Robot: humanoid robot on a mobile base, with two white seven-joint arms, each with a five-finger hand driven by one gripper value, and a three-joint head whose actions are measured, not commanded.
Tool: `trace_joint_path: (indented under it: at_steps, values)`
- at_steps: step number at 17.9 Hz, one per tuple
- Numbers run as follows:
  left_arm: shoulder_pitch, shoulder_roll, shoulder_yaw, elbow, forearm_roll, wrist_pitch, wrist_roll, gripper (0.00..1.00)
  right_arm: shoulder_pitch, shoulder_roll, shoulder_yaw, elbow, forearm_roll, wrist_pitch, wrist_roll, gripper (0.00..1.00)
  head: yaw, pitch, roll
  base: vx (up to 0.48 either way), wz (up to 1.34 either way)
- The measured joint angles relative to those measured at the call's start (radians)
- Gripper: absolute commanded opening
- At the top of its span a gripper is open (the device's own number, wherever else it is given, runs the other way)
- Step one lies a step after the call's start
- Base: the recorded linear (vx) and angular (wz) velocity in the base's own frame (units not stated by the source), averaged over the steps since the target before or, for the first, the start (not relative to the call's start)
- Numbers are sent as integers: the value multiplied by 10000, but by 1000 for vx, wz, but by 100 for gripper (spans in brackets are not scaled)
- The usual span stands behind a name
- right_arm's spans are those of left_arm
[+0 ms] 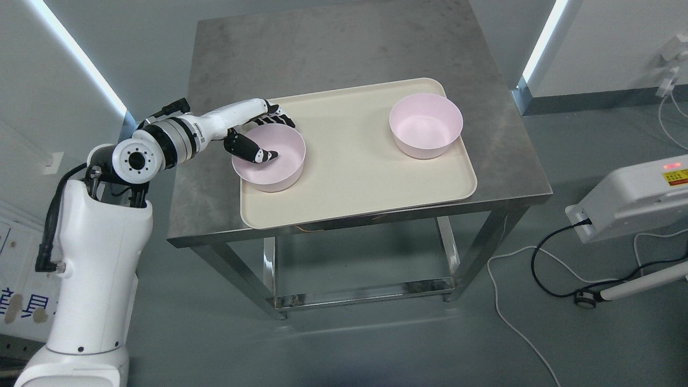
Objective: Stack pink IKEA bowls on left shelf middle
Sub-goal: 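Hook the left hand fingers into the near pink bowl's rim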
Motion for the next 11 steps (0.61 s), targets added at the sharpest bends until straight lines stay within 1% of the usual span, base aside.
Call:
trace_joint_path:
  at_steps: [6, 11]
  values:
    - [-26, -371, 80, 389, -462, -1197, 245, 16, 0, 0, 0, 0, 0, 0, 0, 100, 0, 0, 0, 0, 0]
    - [-30, -639, 351, 656, -595, -1910, 260, 2, 1, 0, 0, 0, 0, 0, 0, 100, 0, 0, 0, 0, 0]
